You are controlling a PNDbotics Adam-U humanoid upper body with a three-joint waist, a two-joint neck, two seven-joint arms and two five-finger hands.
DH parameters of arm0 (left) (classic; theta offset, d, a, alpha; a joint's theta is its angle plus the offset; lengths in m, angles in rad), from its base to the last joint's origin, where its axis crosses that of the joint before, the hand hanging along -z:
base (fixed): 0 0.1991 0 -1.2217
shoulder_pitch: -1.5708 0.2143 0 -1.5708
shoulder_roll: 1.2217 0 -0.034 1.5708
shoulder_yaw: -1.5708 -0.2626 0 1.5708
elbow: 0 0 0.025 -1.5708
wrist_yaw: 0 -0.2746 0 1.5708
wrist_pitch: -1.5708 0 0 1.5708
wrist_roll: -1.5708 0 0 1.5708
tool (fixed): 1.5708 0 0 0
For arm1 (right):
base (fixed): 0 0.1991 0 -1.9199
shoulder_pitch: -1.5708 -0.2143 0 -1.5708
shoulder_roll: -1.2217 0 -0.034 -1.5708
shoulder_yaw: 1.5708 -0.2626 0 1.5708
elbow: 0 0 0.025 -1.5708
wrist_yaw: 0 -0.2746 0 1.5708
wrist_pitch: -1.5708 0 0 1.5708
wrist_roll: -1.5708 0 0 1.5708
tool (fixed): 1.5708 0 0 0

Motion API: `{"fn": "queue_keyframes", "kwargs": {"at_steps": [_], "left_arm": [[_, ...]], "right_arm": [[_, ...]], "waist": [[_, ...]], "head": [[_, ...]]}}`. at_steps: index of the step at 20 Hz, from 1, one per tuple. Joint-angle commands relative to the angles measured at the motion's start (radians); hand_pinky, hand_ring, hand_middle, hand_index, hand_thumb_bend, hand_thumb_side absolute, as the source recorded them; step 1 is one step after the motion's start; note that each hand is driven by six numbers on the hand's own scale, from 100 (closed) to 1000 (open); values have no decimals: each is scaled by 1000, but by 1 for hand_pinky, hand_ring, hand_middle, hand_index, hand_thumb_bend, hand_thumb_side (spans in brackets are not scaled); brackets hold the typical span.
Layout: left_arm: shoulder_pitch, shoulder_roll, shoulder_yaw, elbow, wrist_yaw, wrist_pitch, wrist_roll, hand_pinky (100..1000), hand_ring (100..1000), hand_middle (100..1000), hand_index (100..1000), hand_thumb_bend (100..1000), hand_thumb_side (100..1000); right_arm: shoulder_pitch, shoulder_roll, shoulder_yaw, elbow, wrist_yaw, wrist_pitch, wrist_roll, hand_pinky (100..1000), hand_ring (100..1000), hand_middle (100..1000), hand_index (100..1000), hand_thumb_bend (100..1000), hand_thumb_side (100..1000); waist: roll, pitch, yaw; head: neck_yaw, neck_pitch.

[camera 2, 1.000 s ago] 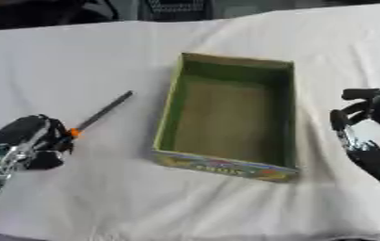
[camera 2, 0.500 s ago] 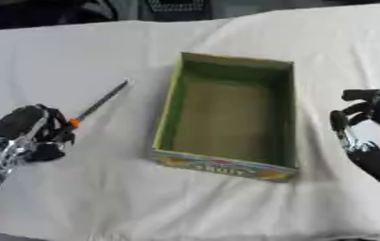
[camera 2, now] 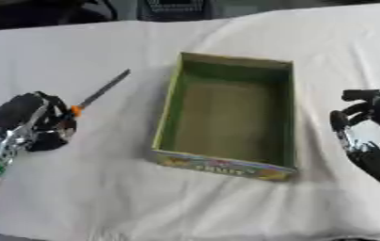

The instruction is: Pick up objects on the table and place them in the box.

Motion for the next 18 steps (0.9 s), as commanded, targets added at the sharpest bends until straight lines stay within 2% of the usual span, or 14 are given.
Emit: {"fn": "queue_keyframes", "kwargs": {"at_steps": [1,11,18], "left_arm": [[-45,-14,-16,-29,-8,-21,-6,374,397,423,534,198,246],[-207,-116,-105,-19,-40,-102,-46,371,395,426,536,185,255],[-288,-186,-162,30,-61,-150,-75,370,395,426,536,179,257]], "right_arm": [[-1,-3,-2,-18,3,0,4,506,595,679,782,392,666],[-1,-2,2,-17,1,-2,8,506,595,679,782,393,665],[0,-2,5,-17,-1,-3,11,506,595,679,781,394,665]], "waist": [[-2,-16,-3],[-2,-20,-19],[-3,-24,-23]], "head": [[-1,-1],[5,-1],[13,-1]]}}
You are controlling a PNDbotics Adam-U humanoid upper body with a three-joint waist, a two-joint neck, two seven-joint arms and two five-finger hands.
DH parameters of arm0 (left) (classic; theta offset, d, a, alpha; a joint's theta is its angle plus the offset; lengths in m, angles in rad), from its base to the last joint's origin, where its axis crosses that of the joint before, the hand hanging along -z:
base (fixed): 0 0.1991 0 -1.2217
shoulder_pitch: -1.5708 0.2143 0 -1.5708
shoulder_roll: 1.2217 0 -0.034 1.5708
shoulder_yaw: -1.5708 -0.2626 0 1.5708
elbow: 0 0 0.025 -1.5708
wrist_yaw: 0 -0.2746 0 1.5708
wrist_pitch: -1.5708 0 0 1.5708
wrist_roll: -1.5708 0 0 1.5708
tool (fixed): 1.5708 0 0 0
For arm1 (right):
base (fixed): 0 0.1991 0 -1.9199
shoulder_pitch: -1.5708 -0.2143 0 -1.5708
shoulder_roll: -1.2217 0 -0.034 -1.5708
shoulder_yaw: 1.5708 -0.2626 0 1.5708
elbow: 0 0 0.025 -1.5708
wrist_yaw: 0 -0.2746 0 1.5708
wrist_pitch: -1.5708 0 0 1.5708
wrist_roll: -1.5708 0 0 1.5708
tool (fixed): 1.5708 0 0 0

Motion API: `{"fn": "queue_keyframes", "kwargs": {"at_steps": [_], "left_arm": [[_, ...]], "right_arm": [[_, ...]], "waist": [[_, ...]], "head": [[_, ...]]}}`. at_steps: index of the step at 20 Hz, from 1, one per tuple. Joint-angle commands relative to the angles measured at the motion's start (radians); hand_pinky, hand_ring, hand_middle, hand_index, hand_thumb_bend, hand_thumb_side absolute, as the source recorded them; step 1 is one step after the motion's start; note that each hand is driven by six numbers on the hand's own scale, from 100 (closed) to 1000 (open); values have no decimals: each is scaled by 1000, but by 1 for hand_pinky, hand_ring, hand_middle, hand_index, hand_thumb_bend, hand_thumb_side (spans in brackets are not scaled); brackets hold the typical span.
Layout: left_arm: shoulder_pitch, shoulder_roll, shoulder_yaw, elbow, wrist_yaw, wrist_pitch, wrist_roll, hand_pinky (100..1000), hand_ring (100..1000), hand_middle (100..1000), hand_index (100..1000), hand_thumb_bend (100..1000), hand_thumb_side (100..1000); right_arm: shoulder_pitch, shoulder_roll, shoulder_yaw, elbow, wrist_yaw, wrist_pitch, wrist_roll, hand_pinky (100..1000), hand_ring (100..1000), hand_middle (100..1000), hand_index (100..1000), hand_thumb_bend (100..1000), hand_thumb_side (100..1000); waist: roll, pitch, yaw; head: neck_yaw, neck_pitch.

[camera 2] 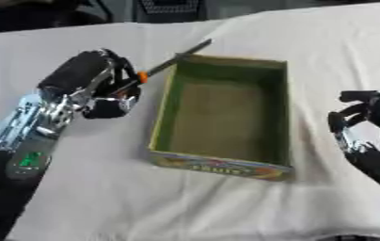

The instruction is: Pick up objects on the table and place them in the box.

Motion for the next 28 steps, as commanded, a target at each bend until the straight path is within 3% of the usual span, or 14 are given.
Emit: {"fn": "queue_keyframes", "kwargs": {"at_steps": [1,15,16,17,18,20,23,28], "left_arm": [[-34,-27,-19,15,-14,-21,-8,369,395,426,537,177,257],[-106,-169,-102,205,-62,-85,-11,392,407,439,547,190,265],[-112,-179,-107,218,-67,-90,-10,441,441,482,599,315,331],[-116,-188,-110,230,-70,-96,-11,469,462,508,640,359,363],[-118,-194,-112,237,-73,-101,-11,534,516,572,706,549,446],[-120,-202,-114,239,-75,-113,-8,592,589,650,767,809,539],[-119,-203,-114,231,-75,-120,-2,600,599,656,773,896,566],[-118,-202,-116,209,-72,-120,0,610,609,663,776,945,593]], "right_arm": [[-1,-9,-1,-17,-1,-3,2,506,595,679,781,394,665],[0,-9,2,-16,-4,-5,7,506,594,679,781,394,665],[0,-9,3,-16,-4,-5,7,506,595,679,782,393,665],[-1,-9,3,-16,-4,-6,8,506,594,679,782,393,665],[-1,-9,3,-16,-4,-6,8,506,594,679,781,394,665],[0,-9,2,-16,-4,-5,7,506,594,679,781,394,665],[0,-9,2,-16,-4,-5,7,506,594,679,782,393,666],[0,-9,2,-16,-4,-5,7,506,594,679,782,394,666]], "waist": [[-4,-19,-3],[-5,-19,-9],[-5,-19,-10],[-6,-19,-10],[-6,-19,-11],[-6,-19,-11],[-5,-18,-10],[-6,-19,-8]], "head": [[12,-1],[19,-1],[20,-1],[21,-1],[21,-1],[21,-1],[21,-1],[21,-1]]}}
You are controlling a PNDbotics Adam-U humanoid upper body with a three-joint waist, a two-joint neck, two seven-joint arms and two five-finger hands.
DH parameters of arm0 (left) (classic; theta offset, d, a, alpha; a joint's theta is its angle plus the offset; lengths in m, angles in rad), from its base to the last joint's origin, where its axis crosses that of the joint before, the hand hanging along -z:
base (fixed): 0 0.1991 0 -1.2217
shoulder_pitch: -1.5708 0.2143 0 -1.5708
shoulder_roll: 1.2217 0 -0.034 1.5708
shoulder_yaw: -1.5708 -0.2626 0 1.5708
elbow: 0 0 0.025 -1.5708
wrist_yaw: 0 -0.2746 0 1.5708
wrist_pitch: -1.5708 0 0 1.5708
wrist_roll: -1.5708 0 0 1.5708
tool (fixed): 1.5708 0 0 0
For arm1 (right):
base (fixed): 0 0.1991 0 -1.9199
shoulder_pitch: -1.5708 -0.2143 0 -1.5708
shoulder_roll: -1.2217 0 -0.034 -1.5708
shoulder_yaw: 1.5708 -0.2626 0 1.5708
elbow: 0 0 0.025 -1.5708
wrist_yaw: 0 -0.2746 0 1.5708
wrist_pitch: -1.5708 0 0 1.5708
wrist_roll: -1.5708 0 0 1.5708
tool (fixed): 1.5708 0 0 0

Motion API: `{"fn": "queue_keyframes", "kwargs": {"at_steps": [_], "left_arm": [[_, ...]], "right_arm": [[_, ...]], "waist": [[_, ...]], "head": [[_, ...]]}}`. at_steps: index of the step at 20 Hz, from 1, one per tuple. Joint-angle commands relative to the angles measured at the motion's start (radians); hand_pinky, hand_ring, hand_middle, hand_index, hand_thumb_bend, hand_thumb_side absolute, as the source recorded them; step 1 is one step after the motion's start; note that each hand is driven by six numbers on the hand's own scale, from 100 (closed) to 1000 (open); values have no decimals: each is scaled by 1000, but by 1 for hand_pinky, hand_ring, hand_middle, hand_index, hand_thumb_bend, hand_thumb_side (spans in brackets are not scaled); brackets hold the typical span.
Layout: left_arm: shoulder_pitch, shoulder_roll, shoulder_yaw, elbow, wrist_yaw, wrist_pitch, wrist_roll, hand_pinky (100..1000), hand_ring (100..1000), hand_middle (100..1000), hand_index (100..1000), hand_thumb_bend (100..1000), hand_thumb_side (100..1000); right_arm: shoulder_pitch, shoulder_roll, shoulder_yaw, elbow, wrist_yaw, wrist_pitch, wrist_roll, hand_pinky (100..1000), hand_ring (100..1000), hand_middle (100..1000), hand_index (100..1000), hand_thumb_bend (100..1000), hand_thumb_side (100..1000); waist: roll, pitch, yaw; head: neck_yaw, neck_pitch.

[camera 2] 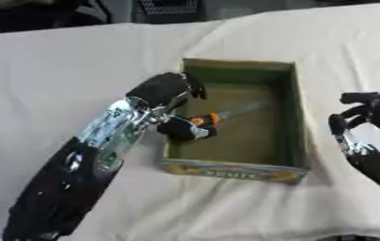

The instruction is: Pick up objects on the table and place them in the box.

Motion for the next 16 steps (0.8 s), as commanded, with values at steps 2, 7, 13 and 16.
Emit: {"fn": "queue_keyframes", "kwargs": {"at_steps": [2,7,13,16], "left_arm": [[-13,-5,-2,-33,0,-3,1,615,614,671,781,959,602],[-16,-2,1,-65,3,2,8,624,624,683,783,969,616],[-17,13,18,-158,41,12,19,626,627,685,783,970,623],[-17,41,41,-242,87,29,23,620,621,675,781,967,611]], "right_arm": [[0,-9,-1,-16,-2,-1,3,506,594,679,782,394,666],[0,-9,-1,-16,-1,-1,3,506,594,679,782,395,666],[1,-8,-1,-16,0,-1,2,506,594,679,782,394,667],[2,-8,-2,-16,1,0,2,506,594,679,782,394,667]], "waist": [[-6,-16,1],[-5,-16,0],[-5,-17,1],[-5,-18,3]], "head": [[12,-1],[12,-1],[8,-1],[5,-1]]}}
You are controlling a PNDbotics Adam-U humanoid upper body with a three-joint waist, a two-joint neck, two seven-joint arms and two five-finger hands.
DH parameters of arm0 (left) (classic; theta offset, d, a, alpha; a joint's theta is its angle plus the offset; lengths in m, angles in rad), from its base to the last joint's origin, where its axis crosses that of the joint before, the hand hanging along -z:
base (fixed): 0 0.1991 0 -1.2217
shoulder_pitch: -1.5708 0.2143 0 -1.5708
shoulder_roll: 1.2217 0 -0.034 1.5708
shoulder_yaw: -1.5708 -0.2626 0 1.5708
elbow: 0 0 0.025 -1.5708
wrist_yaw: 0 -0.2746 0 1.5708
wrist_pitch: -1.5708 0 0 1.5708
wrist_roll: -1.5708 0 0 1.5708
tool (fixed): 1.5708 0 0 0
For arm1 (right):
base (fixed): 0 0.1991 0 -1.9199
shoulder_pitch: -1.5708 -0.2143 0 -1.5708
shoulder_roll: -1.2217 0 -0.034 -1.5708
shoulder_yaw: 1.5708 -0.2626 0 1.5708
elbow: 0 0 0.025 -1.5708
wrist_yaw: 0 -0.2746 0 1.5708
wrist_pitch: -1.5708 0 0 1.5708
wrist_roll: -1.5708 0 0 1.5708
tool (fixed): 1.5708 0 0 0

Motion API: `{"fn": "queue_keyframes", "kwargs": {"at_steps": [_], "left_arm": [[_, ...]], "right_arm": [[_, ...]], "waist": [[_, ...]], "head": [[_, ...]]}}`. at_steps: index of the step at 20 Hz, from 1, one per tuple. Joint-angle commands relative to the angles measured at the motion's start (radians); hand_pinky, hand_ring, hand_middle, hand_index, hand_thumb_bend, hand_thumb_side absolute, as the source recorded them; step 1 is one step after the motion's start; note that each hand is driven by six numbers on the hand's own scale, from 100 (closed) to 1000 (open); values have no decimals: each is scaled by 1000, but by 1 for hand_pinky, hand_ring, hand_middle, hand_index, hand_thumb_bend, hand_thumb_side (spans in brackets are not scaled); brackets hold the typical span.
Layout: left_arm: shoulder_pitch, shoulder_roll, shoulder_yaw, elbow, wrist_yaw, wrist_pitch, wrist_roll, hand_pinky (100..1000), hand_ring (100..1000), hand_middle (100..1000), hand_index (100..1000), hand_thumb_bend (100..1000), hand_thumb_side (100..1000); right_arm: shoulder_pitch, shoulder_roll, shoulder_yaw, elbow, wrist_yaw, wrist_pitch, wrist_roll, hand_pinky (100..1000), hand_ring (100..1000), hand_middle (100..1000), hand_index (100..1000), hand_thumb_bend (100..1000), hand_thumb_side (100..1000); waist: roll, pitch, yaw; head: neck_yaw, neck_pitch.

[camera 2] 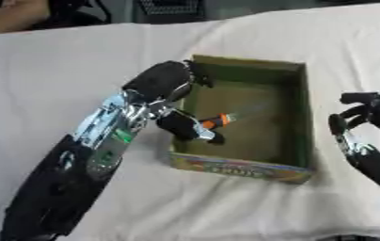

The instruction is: Pick up objects on the table and place them in the box.

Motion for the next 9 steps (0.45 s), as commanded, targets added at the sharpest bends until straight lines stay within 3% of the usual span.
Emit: {"fn": "queue_keyframes", "kwargs": {"at_steps": [1,2,9], "left_arm": [[-15,41,34,-108,57,21,6,616,617,674,783,911,623],[-11,54,46,-137,80,31,7,614,616,672,783,965,605],[40,135,144,-289,197,109,39,605,606,663,782,962,591]], "right_arm": [[2,-8,-3,-16,1,0,1,506,594,678,782,391,668],[2,-8,-4,-16,2,0,1,506,593,677,781,393,668],[4,-8,-9,-17,5,2,-3,505,593,677,782,394,667]], "waist": [[-5,-18,4],[-5,-18,5],[-5,-15,16]], "head": [[3,-1],[1,-1],[-11,-1]]}}
